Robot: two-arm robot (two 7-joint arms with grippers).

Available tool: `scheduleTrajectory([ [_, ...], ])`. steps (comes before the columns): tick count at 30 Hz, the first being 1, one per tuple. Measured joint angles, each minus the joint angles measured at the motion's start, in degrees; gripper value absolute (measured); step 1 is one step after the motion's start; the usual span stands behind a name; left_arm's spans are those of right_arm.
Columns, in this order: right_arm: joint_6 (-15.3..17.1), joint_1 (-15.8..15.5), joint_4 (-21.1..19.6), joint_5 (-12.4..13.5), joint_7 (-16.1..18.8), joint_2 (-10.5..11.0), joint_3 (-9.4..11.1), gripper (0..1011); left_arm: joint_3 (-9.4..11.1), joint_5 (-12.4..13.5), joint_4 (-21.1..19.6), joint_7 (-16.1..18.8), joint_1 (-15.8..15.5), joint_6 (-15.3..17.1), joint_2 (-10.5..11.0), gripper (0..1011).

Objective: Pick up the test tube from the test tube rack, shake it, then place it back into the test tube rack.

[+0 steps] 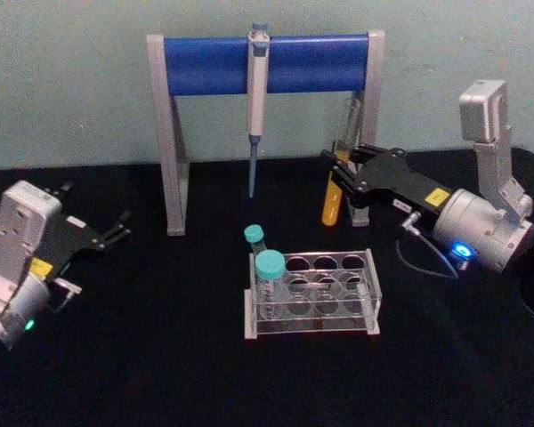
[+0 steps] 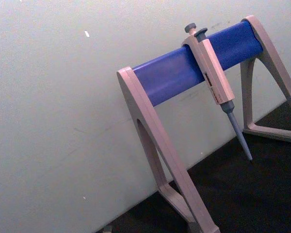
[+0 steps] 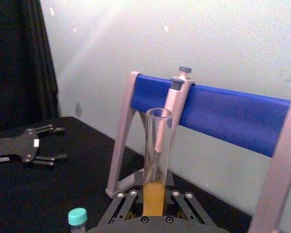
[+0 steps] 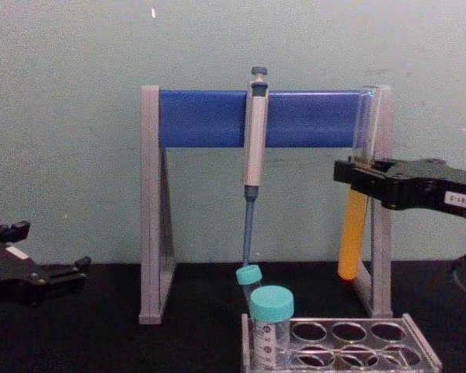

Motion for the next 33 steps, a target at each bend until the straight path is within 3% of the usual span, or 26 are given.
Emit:
scheduleTrajectory([
  [10, 2.7, -4.2, -5.2, -0.7, -2.5, 2.4, 2.1, 234, 0.0, 0.0, 0.0, 0.0, 0.0, 0.0, 0.0, 1001],
  [18, 4.4, -6.1, -8.2, 0.0, -1.0, 3.6, 1.9, 235, 0.0, 0.0, 0.0, 0.0, 0.0, 0.0, 0.0, 1001],
  [26, 3.6, -3.9, -6.2, 1.1, 2.4, 2.2, -0.4, 235, 0.0, 0.0, 0.0, 0.0, 0.0, 0.0, 0.0, 1001],
  [33, 1.4, -1.2, -2.9, 1.1, 3.4, 0.4, -1.5, 235, 0.0, 0.0, 0.0, 0.0, 0.0, 0.0, 0.0, 1001],
])
